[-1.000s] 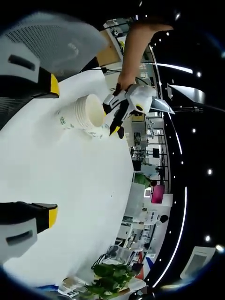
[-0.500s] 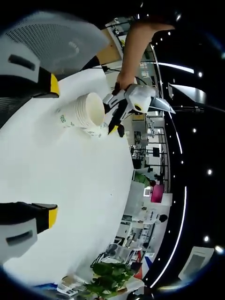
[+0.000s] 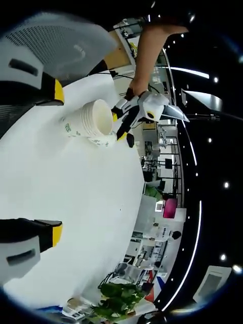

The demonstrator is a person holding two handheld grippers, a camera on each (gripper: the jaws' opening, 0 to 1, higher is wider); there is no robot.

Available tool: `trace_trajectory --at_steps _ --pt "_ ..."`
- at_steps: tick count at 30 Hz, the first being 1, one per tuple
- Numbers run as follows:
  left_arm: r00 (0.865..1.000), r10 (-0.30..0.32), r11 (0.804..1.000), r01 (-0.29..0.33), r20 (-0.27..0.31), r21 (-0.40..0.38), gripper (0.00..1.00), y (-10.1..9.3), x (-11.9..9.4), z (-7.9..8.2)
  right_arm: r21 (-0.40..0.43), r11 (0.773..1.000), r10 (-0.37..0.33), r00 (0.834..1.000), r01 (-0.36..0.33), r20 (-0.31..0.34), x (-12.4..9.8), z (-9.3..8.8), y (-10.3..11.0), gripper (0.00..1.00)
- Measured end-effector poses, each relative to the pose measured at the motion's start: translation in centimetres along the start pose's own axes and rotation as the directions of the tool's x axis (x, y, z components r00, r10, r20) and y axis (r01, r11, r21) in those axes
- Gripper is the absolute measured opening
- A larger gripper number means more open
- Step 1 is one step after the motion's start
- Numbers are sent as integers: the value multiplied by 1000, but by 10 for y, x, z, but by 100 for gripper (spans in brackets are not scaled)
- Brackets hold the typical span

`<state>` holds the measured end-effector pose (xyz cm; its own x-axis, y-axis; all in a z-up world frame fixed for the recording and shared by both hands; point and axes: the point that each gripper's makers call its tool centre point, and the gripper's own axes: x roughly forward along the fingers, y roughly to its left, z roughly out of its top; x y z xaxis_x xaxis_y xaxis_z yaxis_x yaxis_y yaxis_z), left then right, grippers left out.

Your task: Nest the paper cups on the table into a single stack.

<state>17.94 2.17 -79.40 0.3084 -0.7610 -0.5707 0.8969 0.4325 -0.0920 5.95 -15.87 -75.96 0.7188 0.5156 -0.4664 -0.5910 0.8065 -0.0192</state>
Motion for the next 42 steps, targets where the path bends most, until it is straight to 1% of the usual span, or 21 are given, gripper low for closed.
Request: trace_trajectory --at_steps 5,8,9,10,12,13,16,17,20,24,27,29,30,33,34,37,42 --pt "999 -41 999 40 -9 -27 47 4 -1 0 3 1000 0 1000 0 -1 0 -1 -1 94" --pt "996 -85 995 85 4 -51 42 8 -1 1 2 1000 3 1000 -3 -9 0 -3 -1 93" --pt "992 -124 988 125 13 -90 40 3 0 3 1 1000 3 1000 -3 -9 0 -3 -1 93" --pt "991 -136 984 137 16 -114 38 2 1 3 1 1000 3 1000 -3 -8 0 -3 -1 93" --pt "985 -169 975 171 27 -139 35 1 4 5 3 1000 1 1000 -1 -10 0 -3 -1 93" --pt "981 -190 968 192 28 -163 33 -2 4 5 3 1000 0 1000 0 -11 0 -3 -1 93" --pt "970 -244 947 242 15 -210 27 -12 3 4 1 1000 -5 1000 5 -14 0 -4 -2 93" --pt "967 -253 946 251 12 -204 24 -14 3 3 1 1000 -6 1000 6 -15 0 -4 -3 93" --pt "966 -258 947 253 2 -198 17 -15 2 1 -1 1000 -7 1000 7 -19 0 -5 -3 92" --pt "965 -261 938 258 19 -230 13 -13 -2 0 -7 1000 -6 1000 6 -28 1 -6 -2 91" --pt "960 -271 921 278 65 -272 8 -14 -9 6 -9 1000 -6 999 6 -32 1 -7 -2 91" --pt "954 -289 913 300 78 -277 3 -19 -14 9 -11 1000 -6 999 6 -34 1 -8 -2 91" --pt "952 -293 912 305 86 -274 0 -20 -16 11 -12 1000 -6 999 6 -36 1 -8 -2 91" --pt "955 -282 917 296 92 -266 0 -21 -20 13 -14 1000 -4 999 4 -38 1 -9 -2 91" --pt "954 -288 915 301 87 -270 0 -23 -22 12 -13 1000 -3 999 3 -37 1 -9 -2 91" --pt "958 -277 926 286 73 -246 0 -25 -24 10 -12 1000 0 999 -1 -35 1 -9 -2 91" --pt "964 -258 936 267 69 -228 0 -26 -30 12 -9 1000 8 1000 -8 -29 1 -7 0 91"
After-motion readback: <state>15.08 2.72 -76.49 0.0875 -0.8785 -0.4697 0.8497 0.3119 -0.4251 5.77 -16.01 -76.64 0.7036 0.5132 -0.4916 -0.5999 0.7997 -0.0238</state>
